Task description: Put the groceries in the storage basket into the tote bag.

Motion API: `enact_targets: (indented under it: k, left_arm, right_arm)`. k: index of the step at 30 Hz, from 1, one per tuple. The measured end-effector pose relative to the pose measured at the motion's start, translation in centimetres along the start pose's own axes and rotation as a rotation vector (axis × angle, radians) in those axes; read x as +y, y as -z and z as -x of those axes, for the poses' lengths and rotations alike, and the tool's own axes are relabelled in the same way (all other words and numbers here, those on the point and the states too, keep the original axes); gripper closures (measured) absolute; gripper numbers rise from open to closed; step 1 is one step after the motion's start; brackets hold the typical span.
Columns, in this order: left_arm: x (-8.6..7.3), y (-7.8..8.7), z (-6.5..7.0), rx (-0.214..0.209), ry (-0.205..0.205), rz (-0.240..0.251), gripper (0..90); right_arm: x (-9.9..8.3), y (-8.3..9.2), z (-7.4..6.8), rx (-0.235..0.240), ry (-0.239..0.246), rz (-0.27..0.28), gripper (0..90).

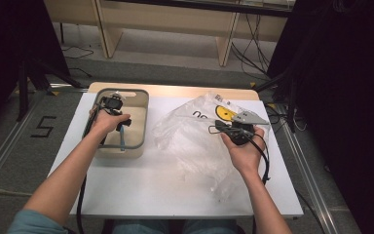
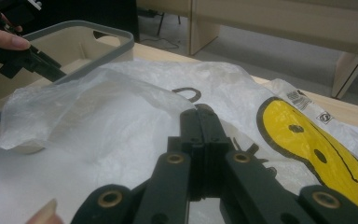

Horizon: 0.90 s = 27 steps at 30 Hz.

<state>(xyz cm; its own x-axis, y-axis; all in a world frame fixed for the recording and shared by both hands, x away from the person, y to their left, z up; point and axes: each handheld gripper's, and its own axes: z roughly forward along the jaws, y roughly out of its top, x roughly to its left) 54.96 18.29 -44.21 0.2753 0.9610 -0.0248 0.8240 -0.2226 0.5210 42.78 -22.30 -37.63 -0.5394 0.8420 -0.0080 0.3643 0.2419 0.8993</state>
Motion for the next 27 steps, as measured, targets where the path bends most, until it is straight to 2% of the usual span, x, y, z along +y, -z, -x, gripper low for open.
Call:
enact_targets:
  k: [10,20,25,27]
  left_arm:
    - [-0.1,-1.1,-0.2,0.004,0.011,-0.053,42.1]
    - [-0.1,-1.2,-0.1,-0.012,0.006,-0.063,46.0]
    - [0.0,-1.2,-0.4,-0.008,0.029,-0.081,46.3]
    - [0.2,-0.8,-0.5,-0.002,0.031,-0.07,45.9]
  right_arm:
    - [0.0,-0.1,-0.1,0.002,0.002,-0.002,90.0]
    - [-0.1,-0.1,0.0,0.002,0.003,-0.008,90.0]
    - [-0.1,-0.2,0.0,0.001,0.005,-0.007,90.0]
    - [-0.1,-0.2,0.0,0.0,0.004,-0.009,90.0]
